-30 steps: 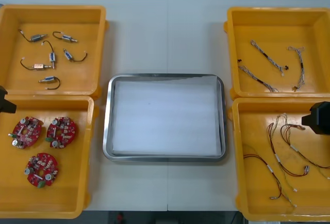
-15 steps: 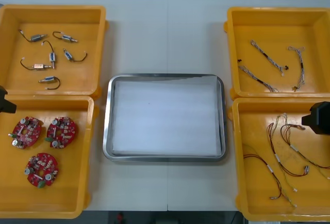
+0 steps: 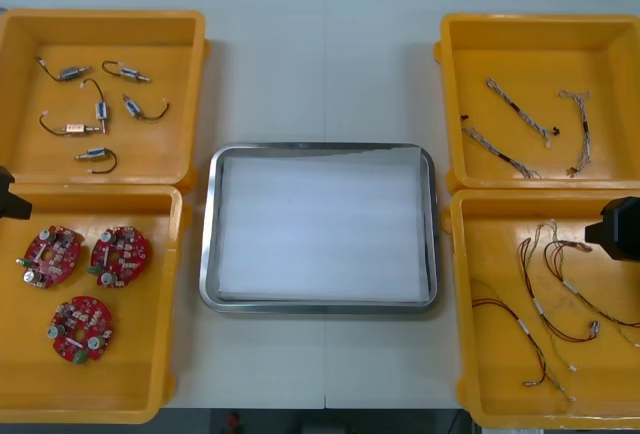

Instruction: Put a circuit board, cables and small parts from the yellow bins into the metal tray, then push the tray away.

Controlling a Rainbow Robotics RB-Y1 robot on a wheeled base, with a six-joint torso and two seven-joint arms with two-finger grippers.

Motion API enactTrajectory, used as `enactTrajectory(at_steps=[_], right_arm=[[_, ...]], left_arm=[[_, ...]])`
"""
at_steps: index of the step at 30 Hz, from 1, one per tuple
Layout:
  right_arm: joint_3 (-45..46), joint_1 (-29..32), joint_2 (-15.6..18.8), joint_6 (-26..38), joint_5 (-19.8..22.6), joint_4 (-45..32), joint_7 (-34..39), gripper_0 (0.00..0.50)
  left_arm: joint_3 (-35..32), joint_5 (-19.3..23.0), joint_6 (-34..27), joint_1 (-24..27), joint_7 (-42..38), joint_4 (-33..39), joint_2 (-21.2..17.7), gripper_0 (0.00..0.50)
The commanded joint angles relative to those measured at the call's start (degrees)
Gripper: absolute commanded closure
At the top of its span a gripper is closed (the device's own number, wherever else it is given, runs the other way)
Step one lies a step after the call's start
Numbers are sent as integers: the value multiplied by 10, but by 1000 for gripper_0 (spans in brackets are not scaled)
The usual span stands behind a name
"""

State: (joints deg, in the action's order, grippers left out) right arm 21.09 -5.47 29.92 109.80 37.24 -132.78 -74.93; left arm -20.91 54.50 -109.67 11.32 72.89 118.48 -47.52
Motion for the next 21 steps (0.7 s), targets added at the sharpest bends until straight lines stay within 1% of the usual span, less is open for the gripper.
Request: enactTrajectory(at_steps=[1,21], right_arm=[[11,7,-7,2,-1,-6,16,0],[11,7,-7,2,-1,-6,16,0]], left_arm=[[-16,-5,-3,-13,73,13,-26,0],[-16,-5,-3,-13,73,13,-26,0]])
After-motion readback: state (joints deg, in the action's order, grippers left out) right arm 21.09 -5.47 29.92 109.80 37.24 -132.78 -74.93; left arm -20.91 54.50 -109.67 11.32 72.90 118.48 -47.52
